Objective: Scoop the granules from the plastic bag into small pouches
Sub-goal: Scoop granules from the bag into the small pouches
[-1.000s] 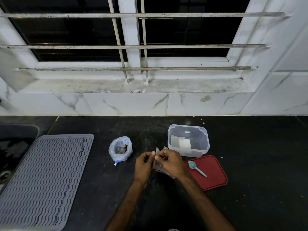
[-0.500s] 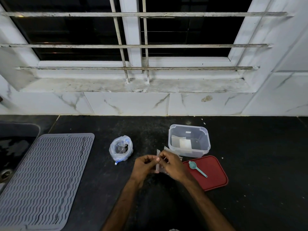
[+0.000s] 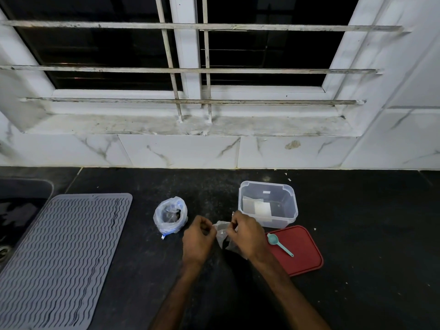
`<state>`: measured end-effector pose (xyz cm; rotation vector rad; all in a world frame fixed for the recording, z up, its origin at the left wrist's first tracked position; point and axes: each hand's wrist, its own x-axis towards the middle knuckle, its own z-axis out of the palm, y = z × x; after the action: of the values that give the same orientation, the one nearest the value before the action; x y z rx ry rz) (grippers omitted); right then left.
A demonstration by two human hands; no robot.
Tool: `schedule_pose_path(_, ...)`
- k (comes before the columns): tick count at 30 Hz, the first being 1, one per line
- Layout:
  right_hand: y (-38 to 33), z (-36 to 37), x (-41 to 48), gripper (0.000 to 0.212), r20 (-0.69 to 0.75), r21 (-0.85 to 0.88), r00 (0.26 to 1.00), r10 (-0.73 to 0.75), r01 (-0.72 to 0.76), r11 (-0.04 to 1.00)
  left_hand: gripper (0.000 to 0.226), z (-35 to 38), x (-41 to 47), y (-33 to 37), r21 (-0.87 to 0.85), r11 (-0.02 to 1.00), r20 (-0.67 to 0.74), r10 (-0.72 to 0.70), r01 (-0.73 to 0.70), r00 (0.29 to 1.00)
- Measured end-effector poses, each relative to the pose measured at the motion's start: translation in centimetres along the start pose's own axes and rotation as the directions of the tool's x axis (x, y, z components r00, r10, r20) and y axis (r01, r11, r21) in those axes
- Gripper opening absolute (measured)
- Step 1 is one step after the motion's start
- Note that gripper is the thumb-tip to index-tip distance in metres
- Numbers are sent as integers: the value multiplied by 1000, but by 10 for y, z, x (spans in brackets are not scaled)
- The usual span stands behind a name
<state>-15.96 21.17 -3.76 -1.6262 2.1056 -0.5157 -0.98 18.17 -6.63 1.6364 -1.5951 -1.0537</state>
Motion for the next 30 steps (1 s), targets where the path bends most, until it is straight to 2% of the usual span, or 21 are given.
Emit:
schedule_pose_path(2,-2,-1,0,15,-20,19,998,-61,62,998,17,3,-1,5,-26,995,43,100,-99,994)
schedule_pose_path(3,-3,-2,0,20,15,7,994,-109,109,994,19,6,-1,6,-49,990,68,132,-129,989)
schedule_pose_path(5,-3,-2,1,34,162,-130,967,-196,217,967,20,7,-1,6,-79,984,60,163,-158,985)
schedule_pose_path(6,-3,-2,2,41,233,-207,951,-205,255,945,23,6,0,5,-73,982,27,176,-174,984)
schedule_pose_path(8,-1,-4,3,50,306,-281,941,-142,232,931,27,3,5,-2,-5,979,-41,205,-205,978)
schedule_pose_path(10,1,-6,4,49,299,-271,949,-99,184,945,27,1,8,-5,72,976,-67,212,-207,975)
schedule_pose_path(12,2,-5,4,39,239,-253,963,-126,187,949,25,0,9,-3,82,974,-68,219,-213,973)
schedule_pose_path(14,2,-7,2,33,218,-223,964,-152,200,954,26,0,7,1,17,976,-40,219,-218,975)
schedule_pose_path(17,2,-7,0,29,224,-172,958,-179,220,960,27,-2,3,0,-170,962,41,224,-214,974)
schedule_pose_path(19,4,-8,0,26,227,-165,953,-202,243,956,19,-3,4,-9,-255,942,104,251,-218,962)
schedule_pose_path(20,6,-10,0,28,241,-173,947,-213,258,951,26,-3,4,-14,-273,936,152,270,-222,951)
schedule_pose_path(22,6,-15,2,34,302,-194,930,-210,276,942,60,-1,8,-27,-310,928,254,292,-208,922)
schedule_pose_path(24,5,-17,5,36,328,-224,917,-228,310,924,82,0,11,-31,-313,930,303,291,-194,908)
schedule_pose_path(28,6,-14,6,31,266,-189,939,-219,274,943,78,3,14,-28,-240,927,274,351,-290,895)
schedule_pose_path(30,4,-11,11,37,315,-202,937,-151,221,954,73,2,15,-27,-190,927,245,363,-323,899)
